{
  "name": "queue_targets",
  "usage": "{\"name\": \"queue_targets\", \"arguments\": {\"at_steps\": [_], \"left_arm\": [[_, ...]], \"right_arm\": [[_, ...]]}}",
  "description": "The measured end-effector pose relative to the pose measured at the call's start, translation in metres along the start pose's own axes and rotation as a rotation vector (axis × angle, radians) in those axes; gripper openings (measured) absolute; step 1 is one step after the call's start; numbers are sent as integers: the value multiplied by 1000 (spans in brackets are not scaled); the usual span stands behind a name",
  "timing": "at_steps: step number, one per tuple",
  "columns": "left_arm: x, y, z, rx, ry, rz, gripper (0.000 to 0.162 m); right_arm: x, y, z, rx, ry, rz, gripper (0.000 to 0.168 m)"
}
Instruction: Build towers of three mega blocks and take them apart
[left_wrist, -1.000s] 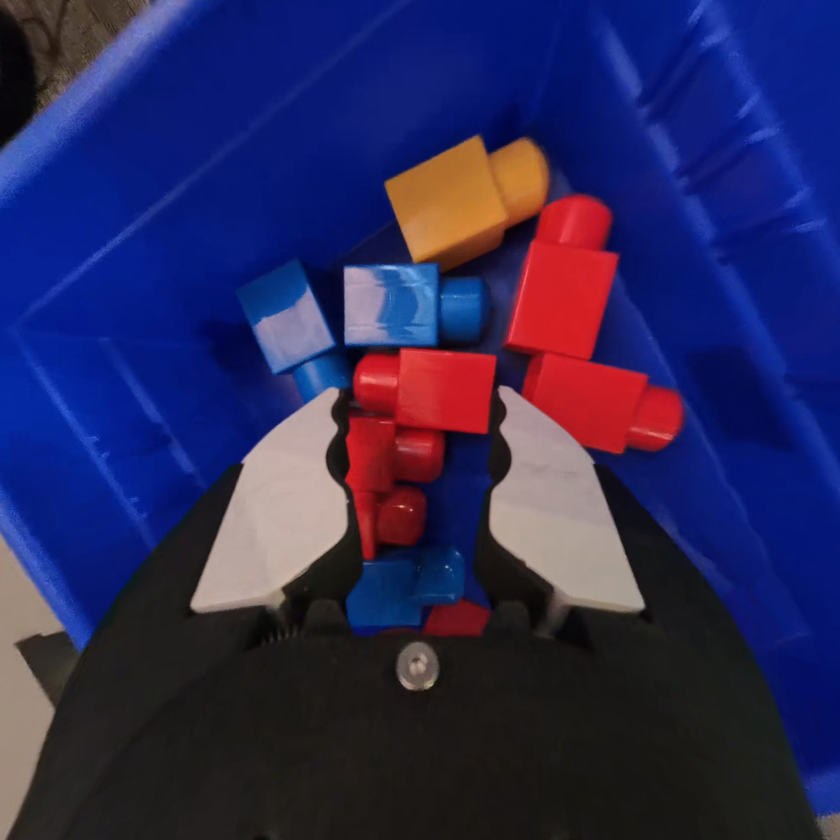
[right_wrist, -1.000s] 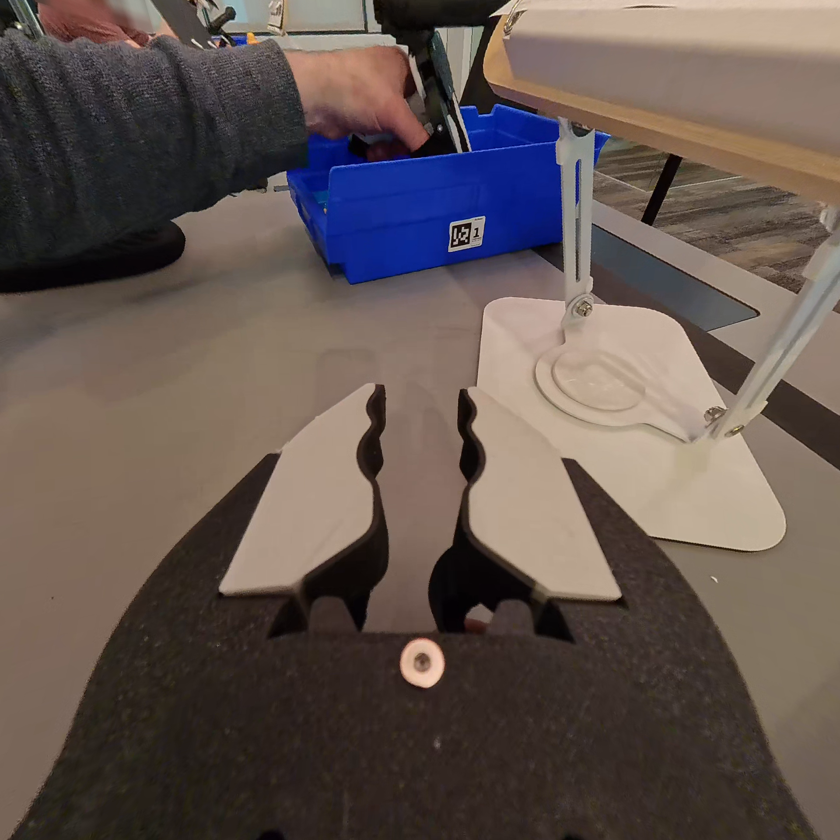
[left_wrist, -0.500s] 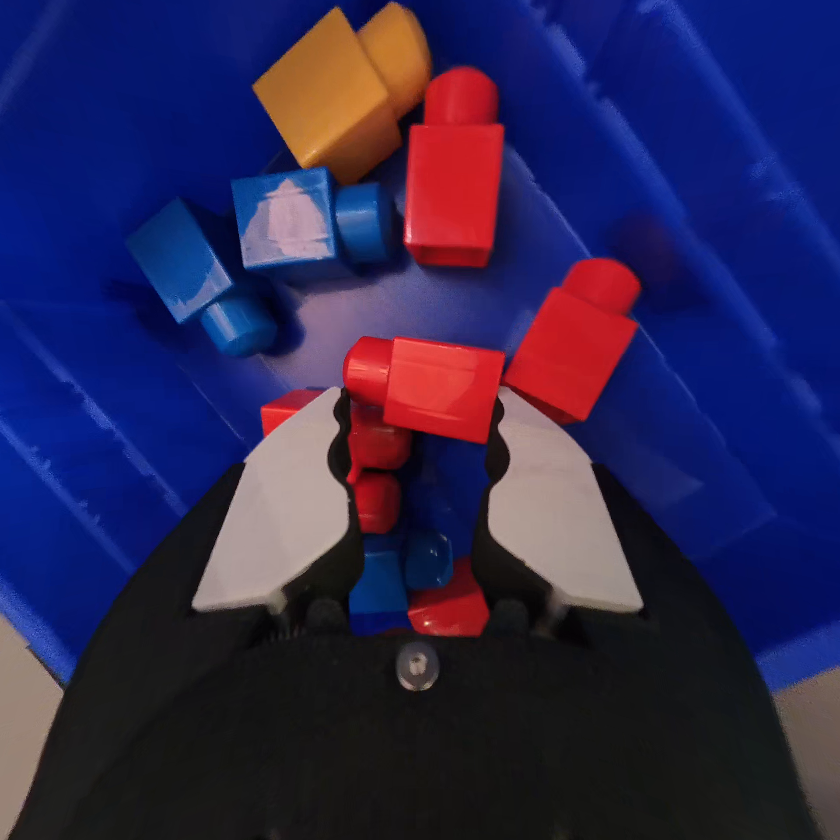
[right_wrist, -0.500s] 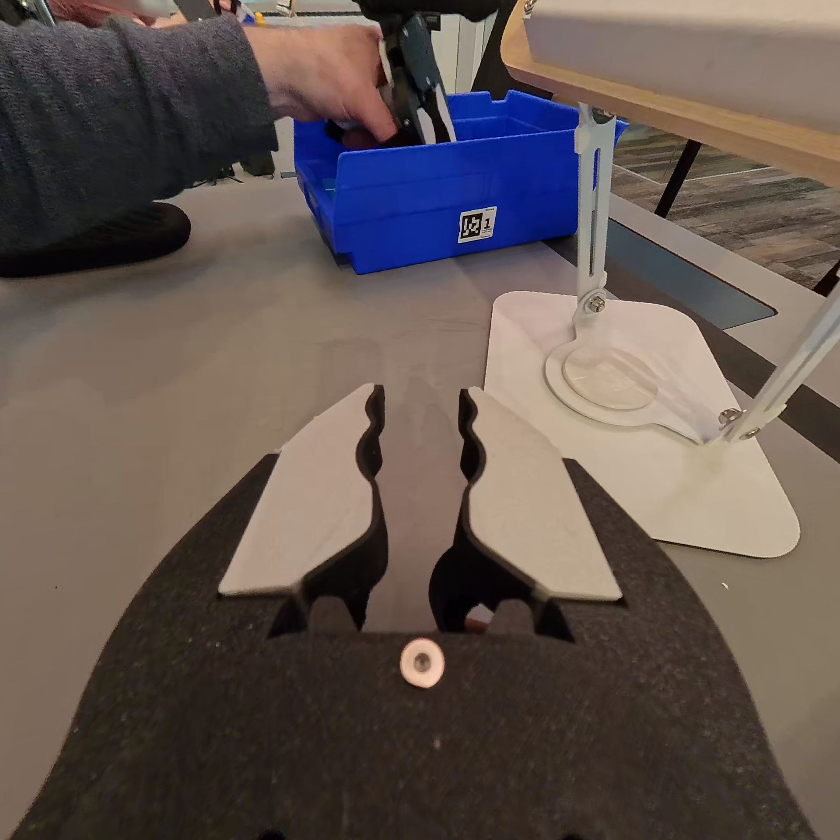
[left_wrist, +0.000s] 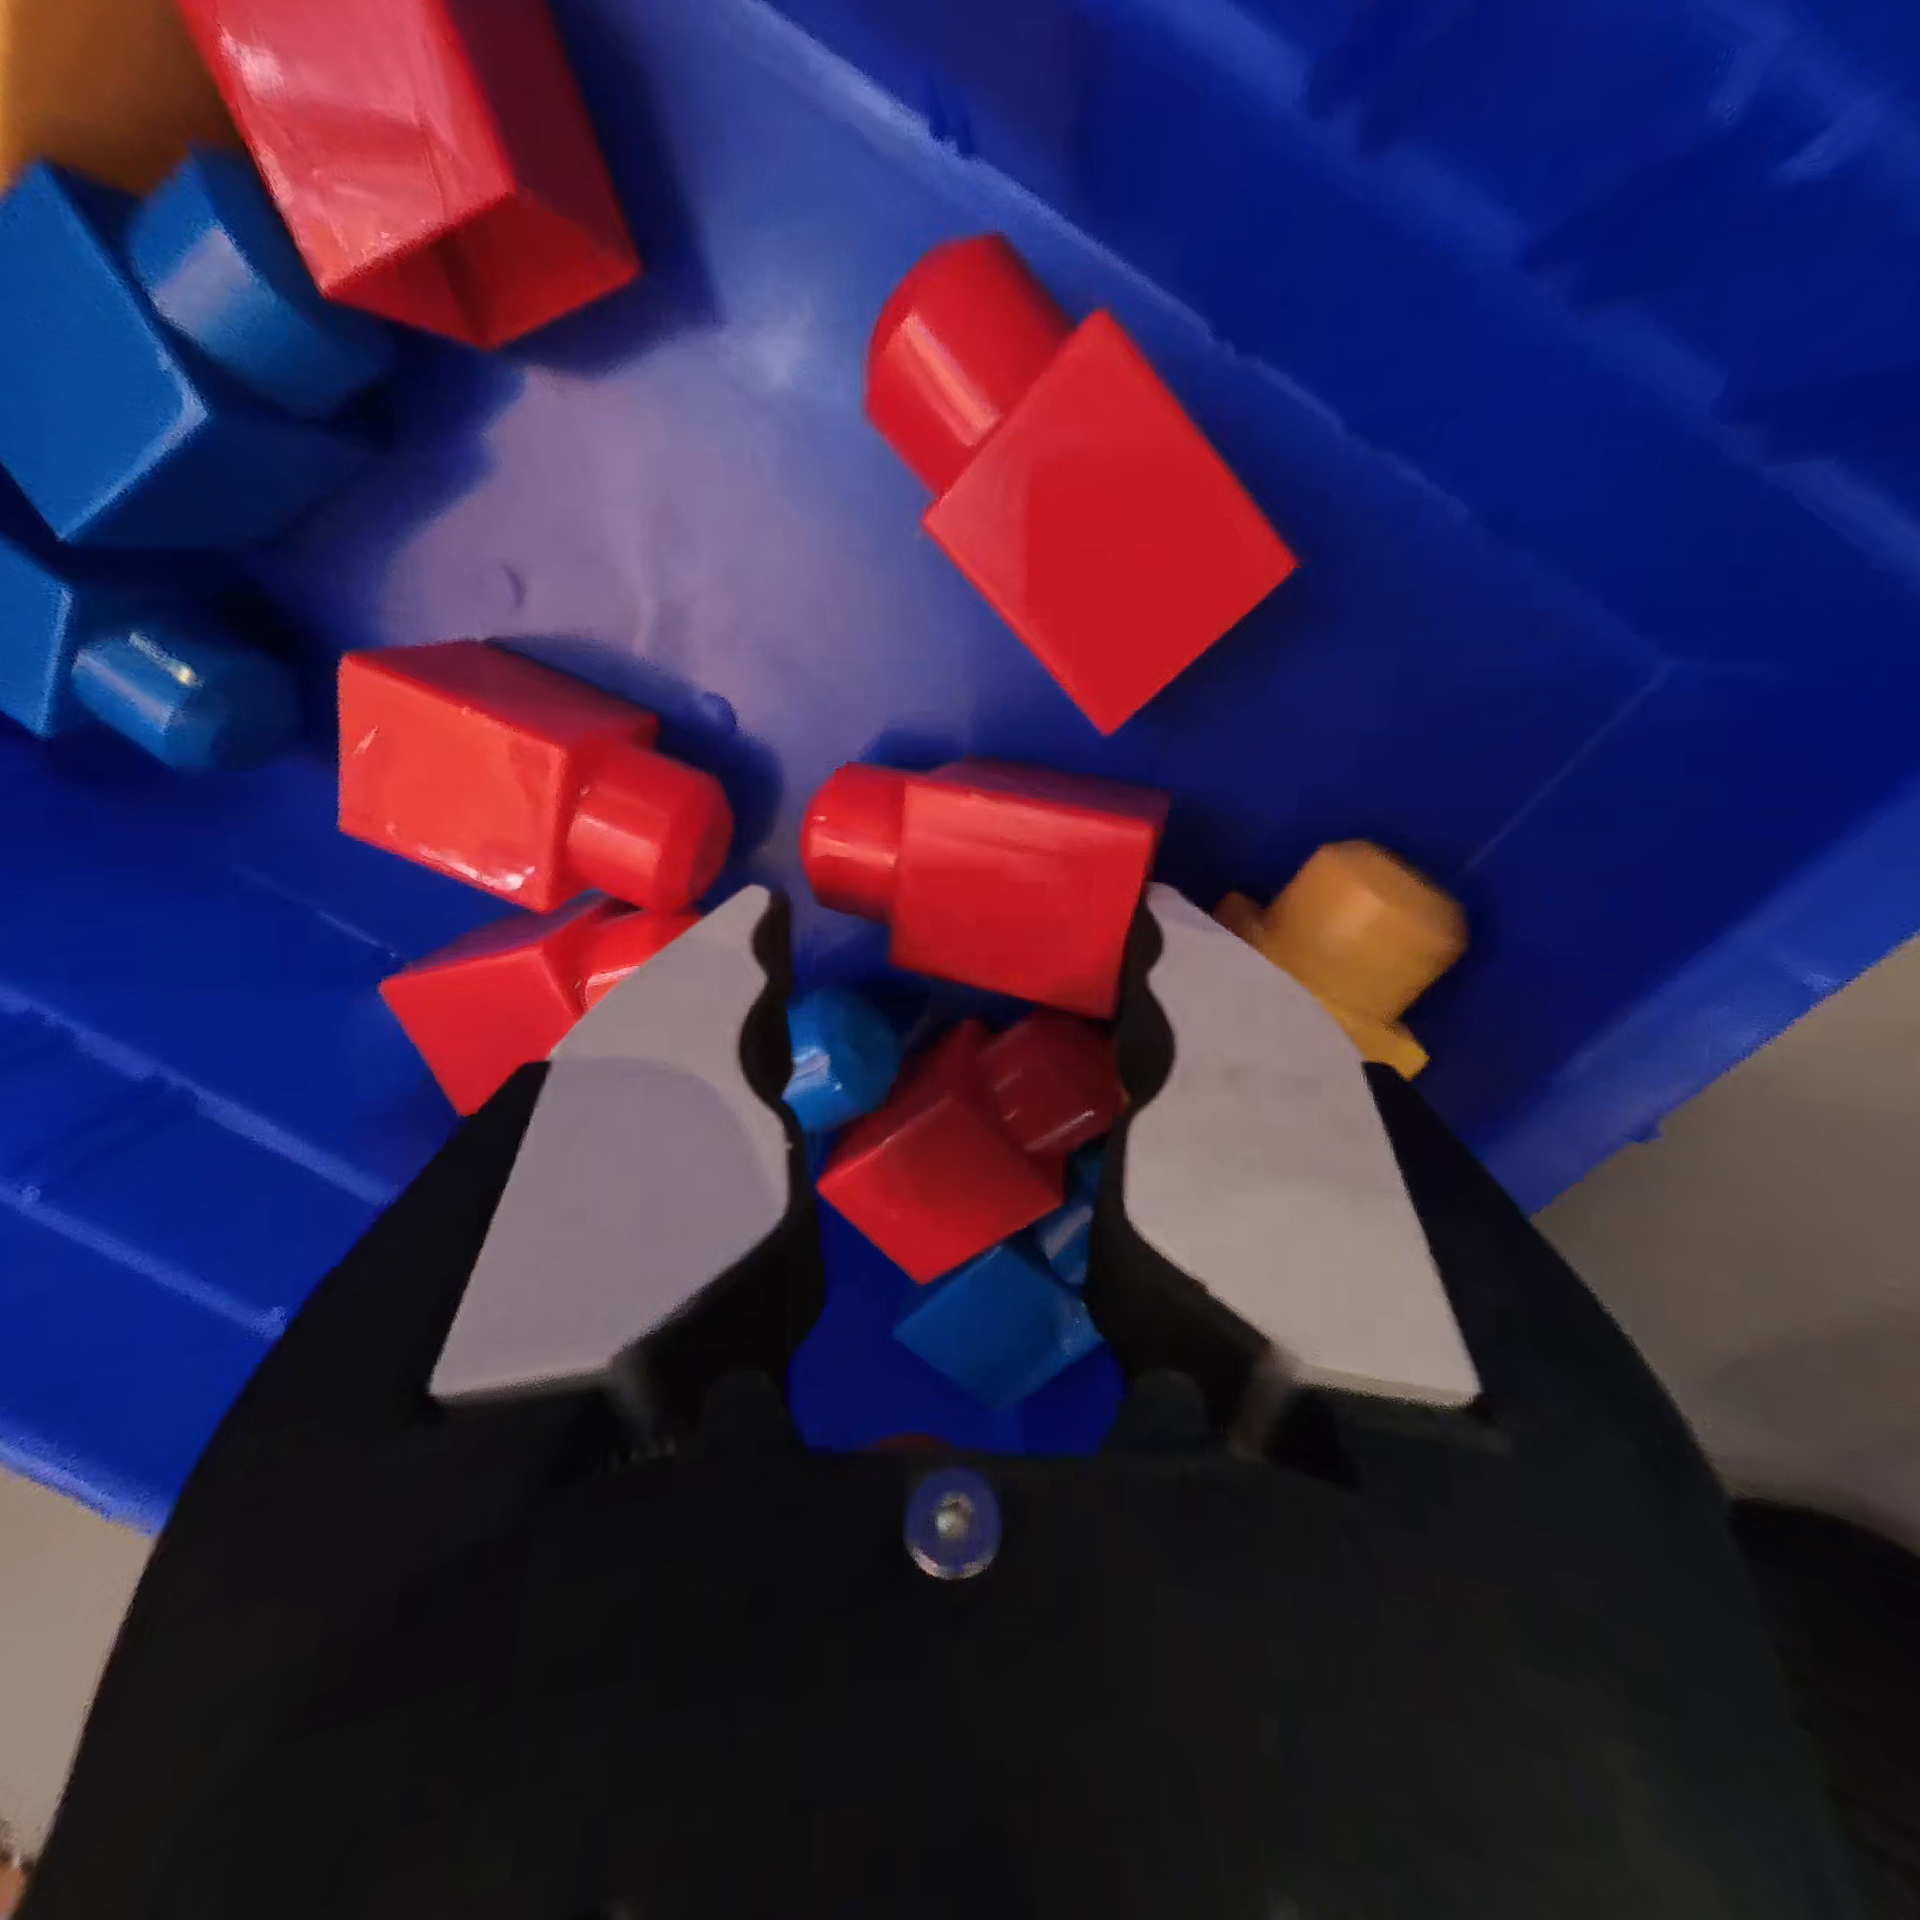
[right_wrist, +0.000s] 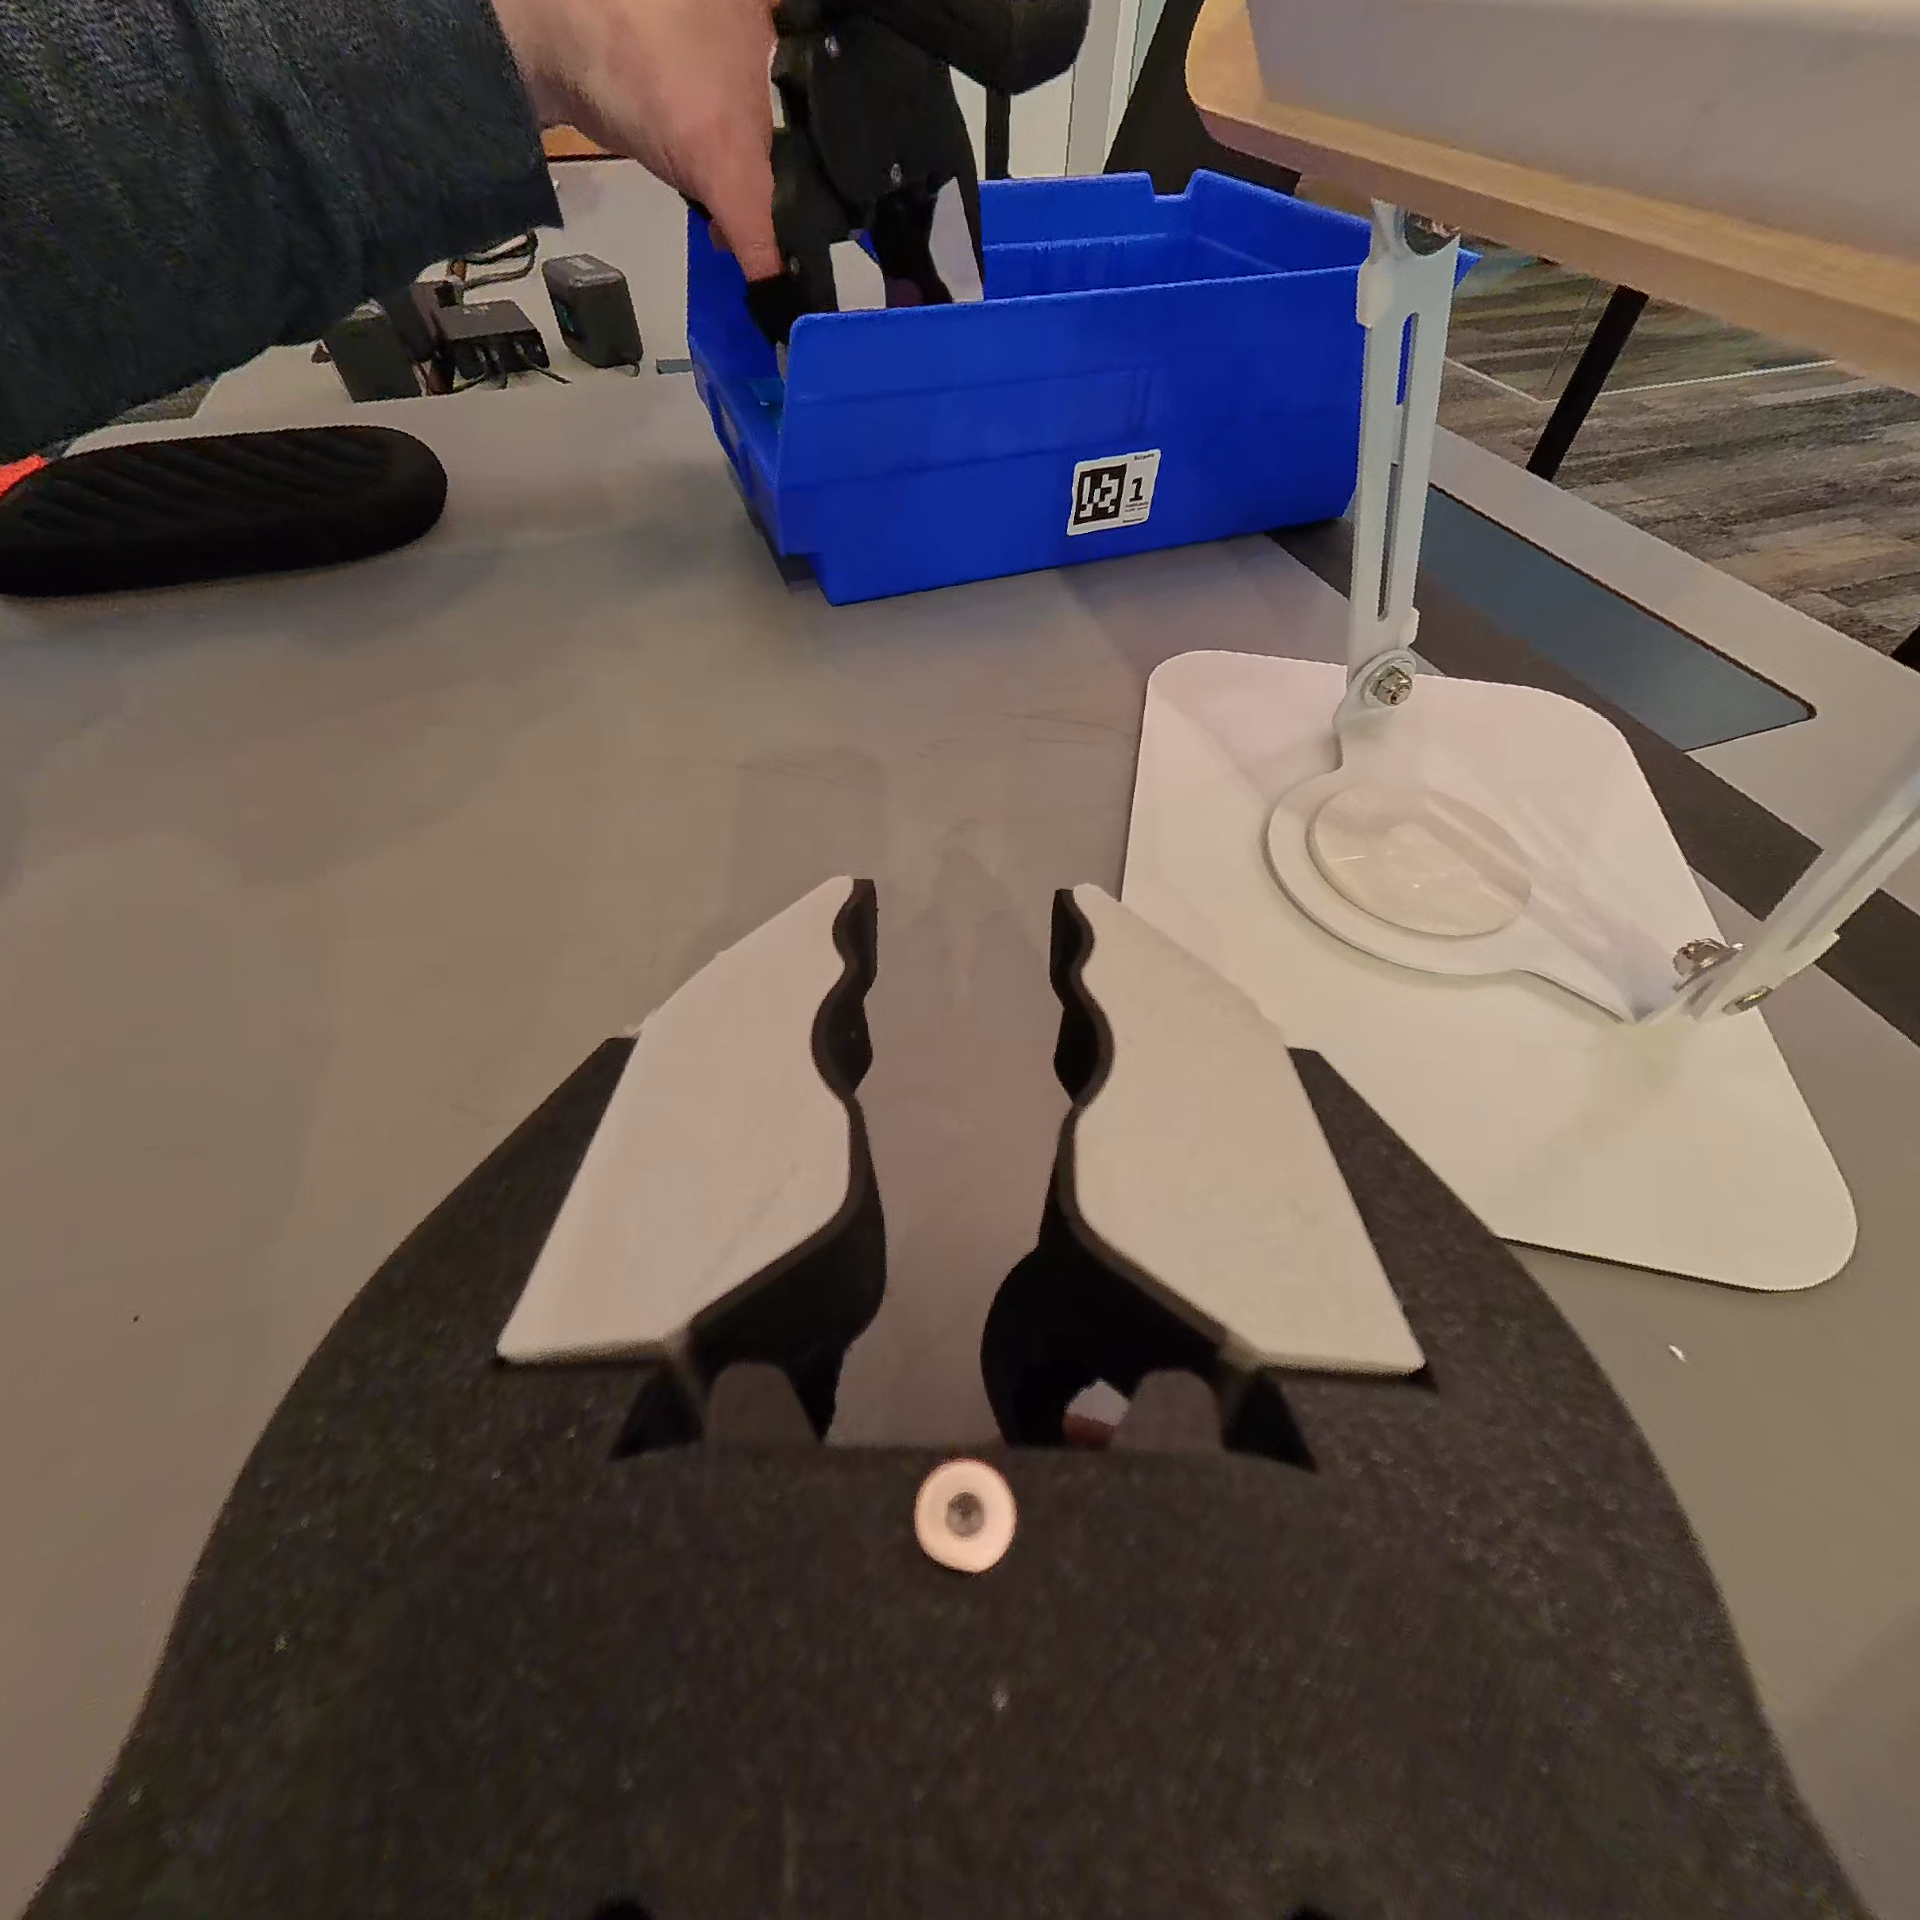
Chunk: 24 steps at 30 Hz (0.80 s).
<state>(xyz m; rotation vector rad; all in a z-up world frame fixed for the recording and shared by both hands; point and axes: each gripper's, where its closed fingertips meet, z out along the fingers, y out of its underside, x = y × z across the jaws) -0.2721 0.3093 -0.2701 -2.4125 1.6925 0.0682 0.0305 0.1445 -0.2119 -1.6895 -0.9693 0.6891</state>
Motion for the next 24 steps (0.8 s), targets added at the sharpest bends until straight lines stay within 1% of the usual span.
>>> {"name": "queue_targets", "arguments": {"at_steps": [1,2,3,5,6,7,9,10,11,13,14,15,18,24], "left_arm": [[-4,1,-2,-8,-15,-30,70],[-4,0,-5,2,-13,-71,76],[-2,-1,-9,17,5,-123,79],[-6,-1,-19,40,-14,-234,81],[-3,-1,-23,53,3,-287,81],[0,-3,-27,72,25,-345,79],[10,-13,-32,136,75,-450,64],[17,-17,-31,148,117,-492,62],[20,-17,-28,138,126,-534,61],[23,-11,-19,81,118,-600,64],[22,-11,-15,78,114,-641,65],[20,-12,-13,91,116,-678,61],[20,-14,-4,91,151,-745,59],[12,-17,5,86,192,-739,54]], "right_arm": [[0,0,0,1,-1,-1,32],[-1,0,0,2,-2,-2,32],[-1,0,0,3,-3,-2,32],[-1,0,0,3,-5,-2,32],[-1,0,0,2,-6,-1,32],[-1,0,0,2,-6,0,32],[-1,0,0,3,-7,0,32],[-1,0,0,3,-7,0,32],[-1,0,0,3,-6,0,32],[-1,0,0,5,-4,-1,32],[-1,0,-1,5,-2,0,32],[-1,0,-1,4,-2,3,32],[-1,0,-1,4,-3,3,32],[0,0,-1,5,-5,9,32]]}}
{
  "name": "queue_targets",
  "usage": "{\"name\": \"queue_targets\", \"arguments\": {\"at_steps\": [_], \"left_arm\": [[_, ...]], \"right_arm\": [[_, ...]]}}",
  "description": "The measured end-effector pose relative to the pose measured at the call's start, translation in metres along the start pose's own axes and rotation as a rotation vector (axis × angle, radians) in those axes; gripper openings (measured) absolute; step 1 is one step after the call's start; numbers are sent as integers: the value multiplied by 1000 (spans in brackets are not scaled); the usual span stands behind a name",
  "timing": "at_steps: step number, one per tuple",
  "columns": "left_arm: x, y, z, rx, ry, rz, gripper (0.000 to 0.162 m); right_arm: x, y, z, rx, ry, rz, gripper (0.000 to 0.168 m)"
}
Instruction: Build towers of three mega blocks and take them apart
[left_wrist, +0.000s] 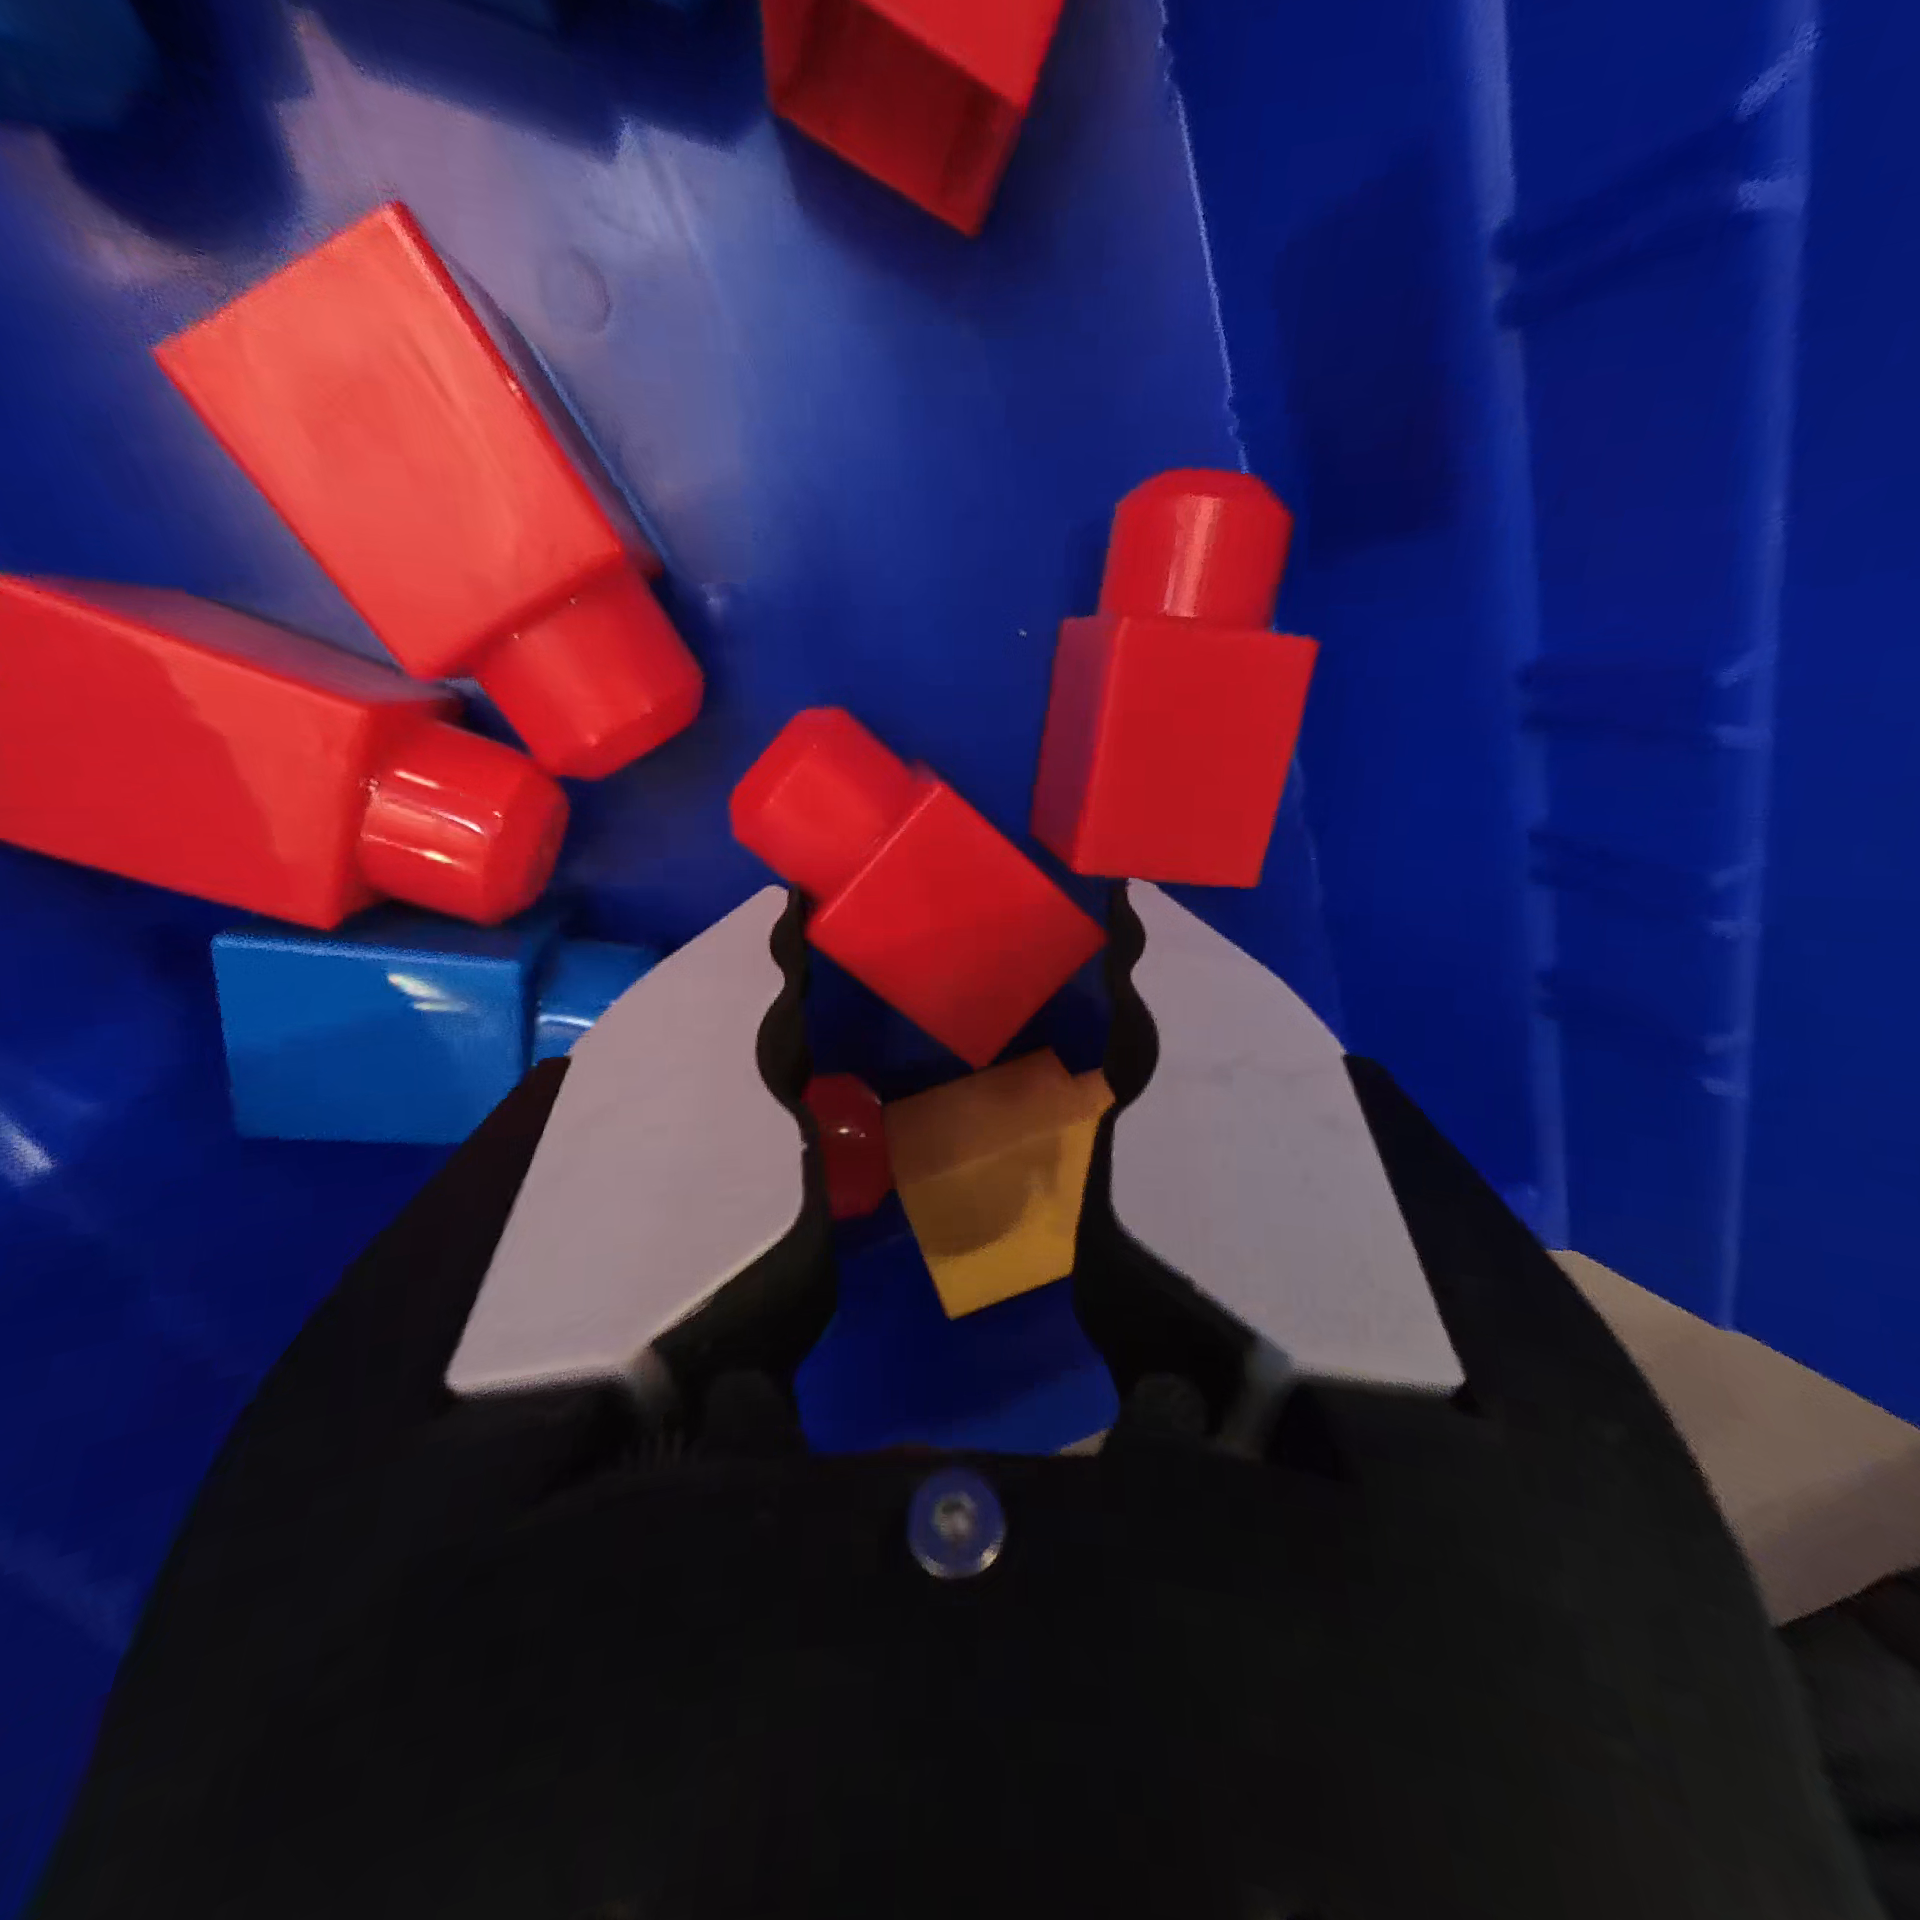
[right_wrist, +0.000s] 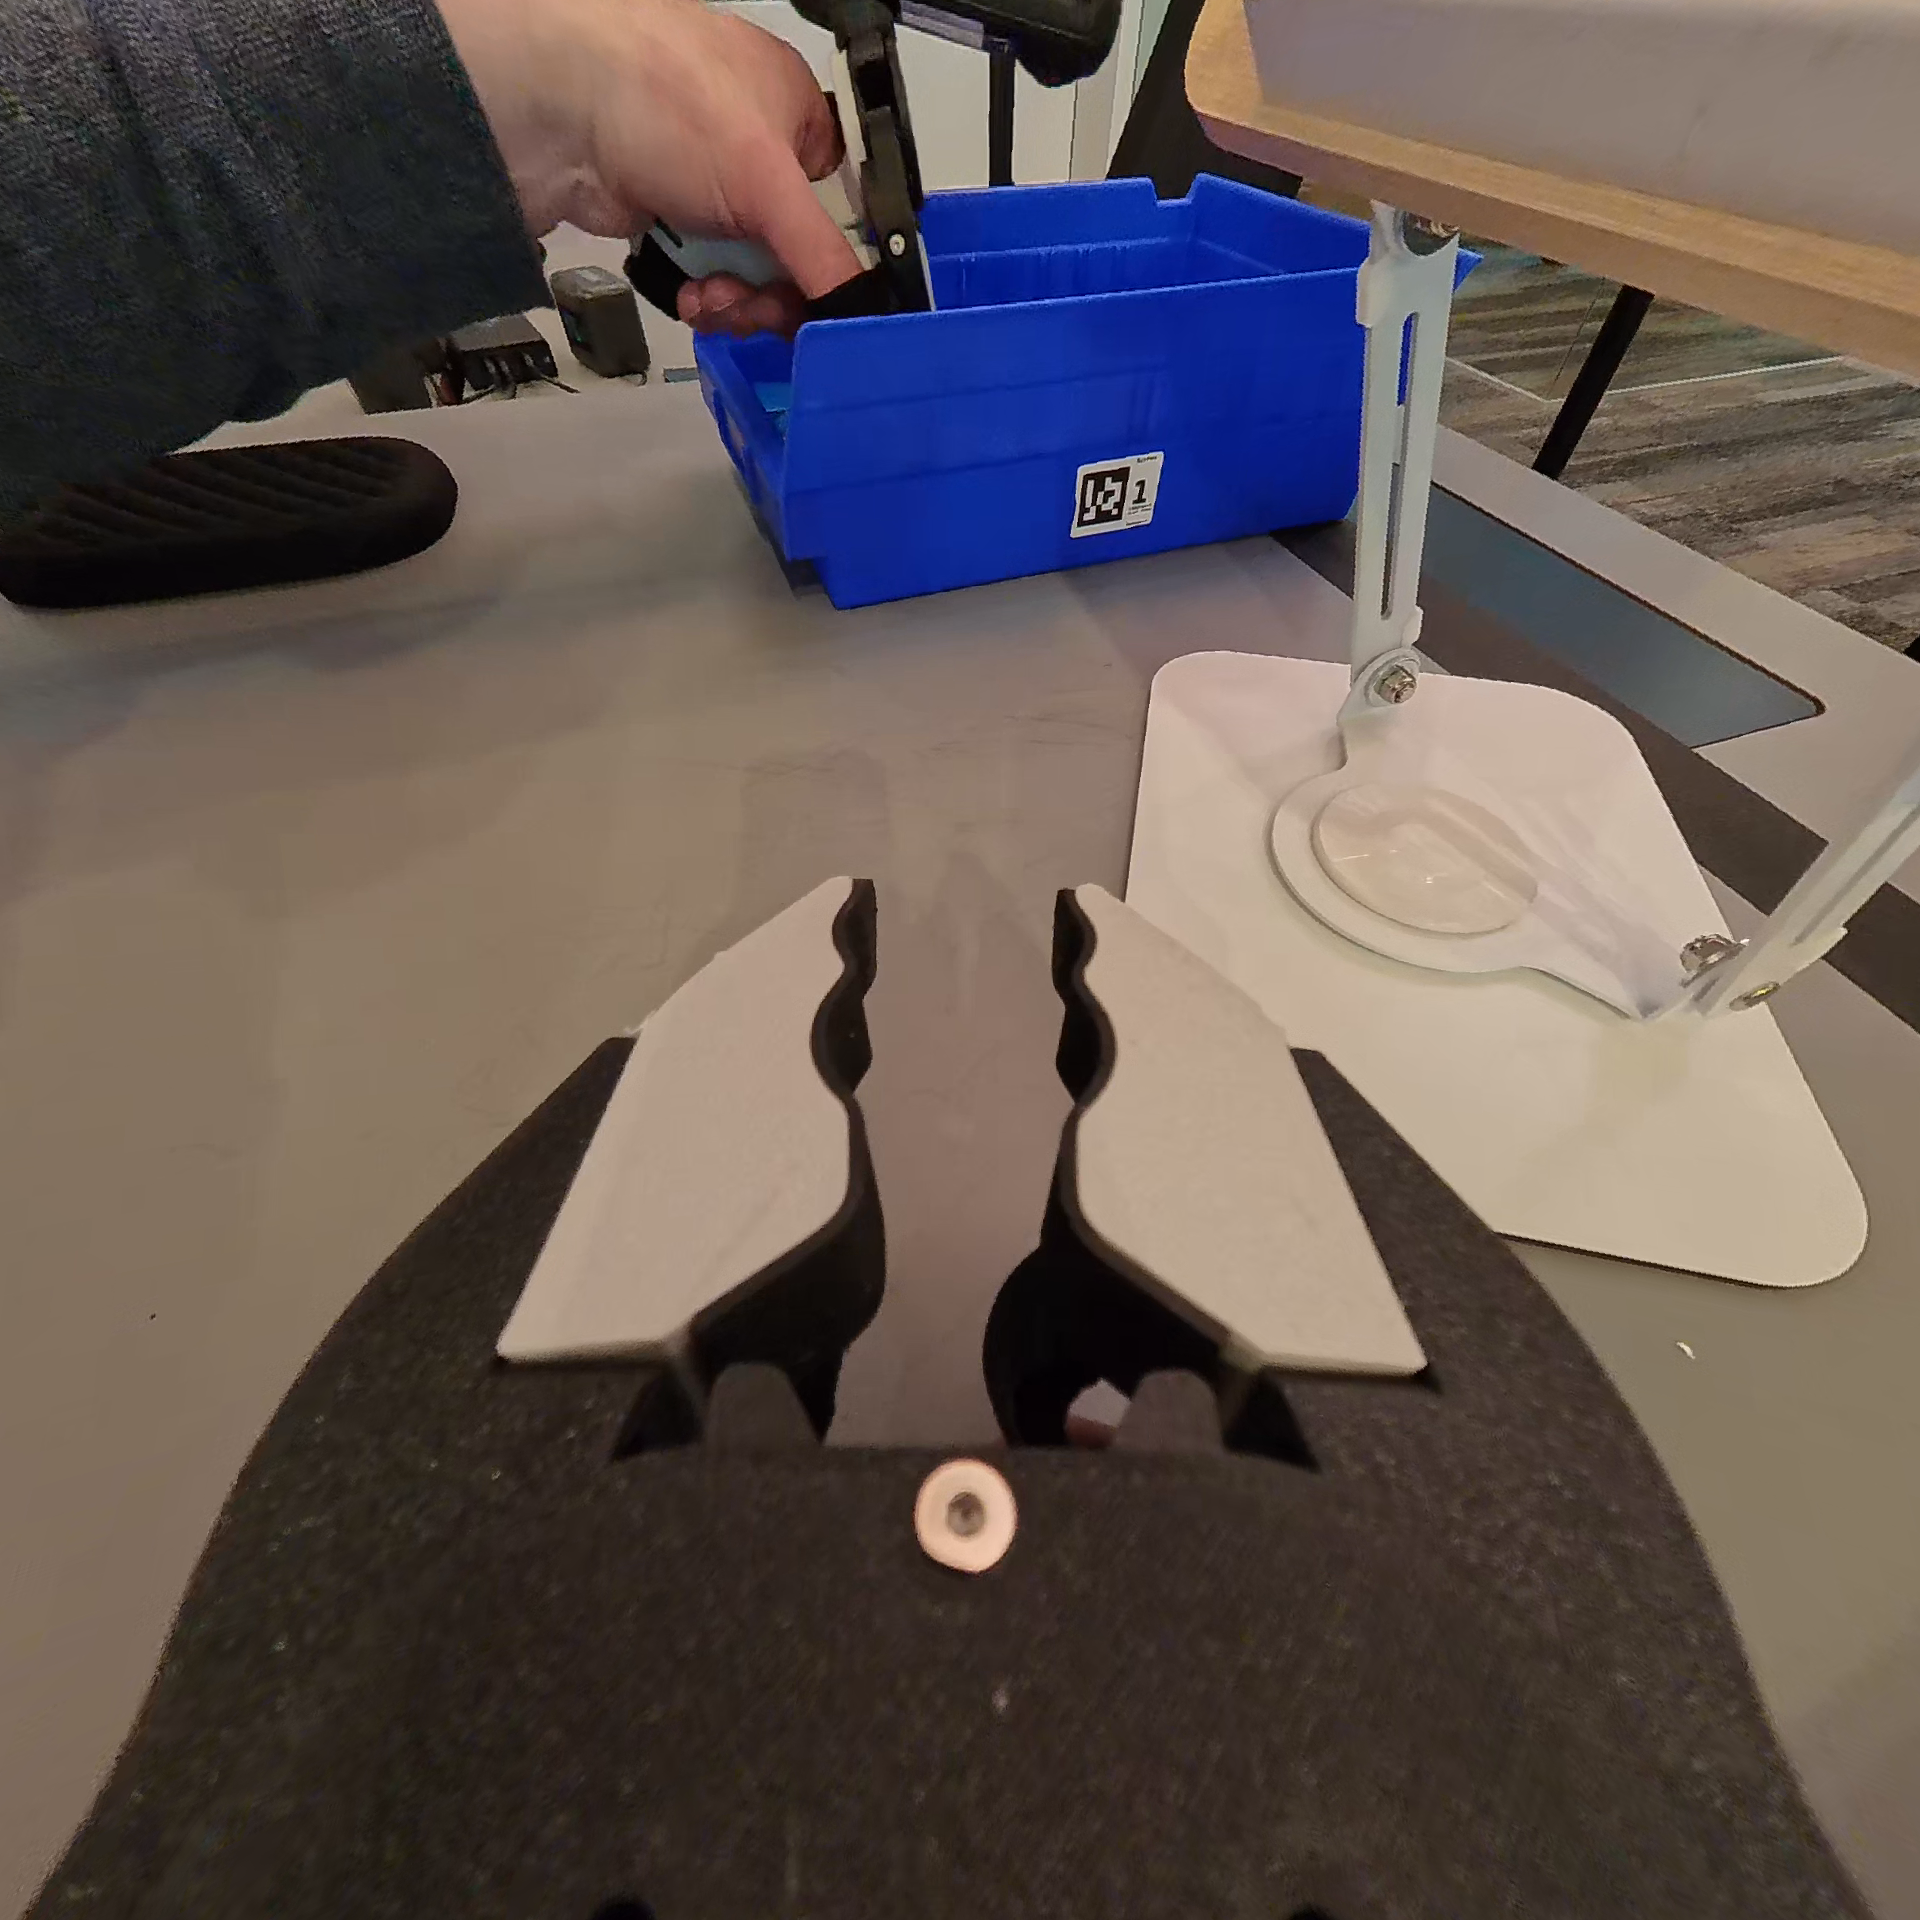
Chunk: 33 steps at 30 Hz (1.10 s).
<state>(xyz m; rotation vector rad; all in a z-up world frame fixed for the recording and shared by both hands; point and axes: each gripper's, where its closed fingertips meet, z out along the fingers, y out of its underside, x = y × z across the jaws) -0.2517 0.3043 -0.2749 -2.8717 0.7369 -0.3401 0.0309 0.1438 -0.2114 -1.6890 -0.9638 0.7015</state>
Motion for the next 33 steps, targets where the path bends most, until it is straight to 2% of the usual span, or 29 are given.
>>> {"name": "queue_targets", "arguments": {"at_steps": [4,10,17,22,26,28,33], "left_arm": [[-7,-2,-3,12,-28,54,53],[-6,-6,-19,167,-54,132,53],[19,-14,-70,487,-67,292,53],[105,-9,-126,802,34,558,53],[181,3,-136,941,130,715,53],[205,6,-129,964,85,774,53],[239,3,-99,908,-148,876,53]], "right_arm": [[0,0,0,-1,-2,2,32],[0,1,1,-7,-3,2,33],[-6,-11,2,49,-66,56,37],[-26,-43,10,148,-206,104,44],[-36,-70,19,227,-326,191,53],[-34,-80,25,240,-337,233,59],[-29,-93,38,198,-293,268,66]]}}
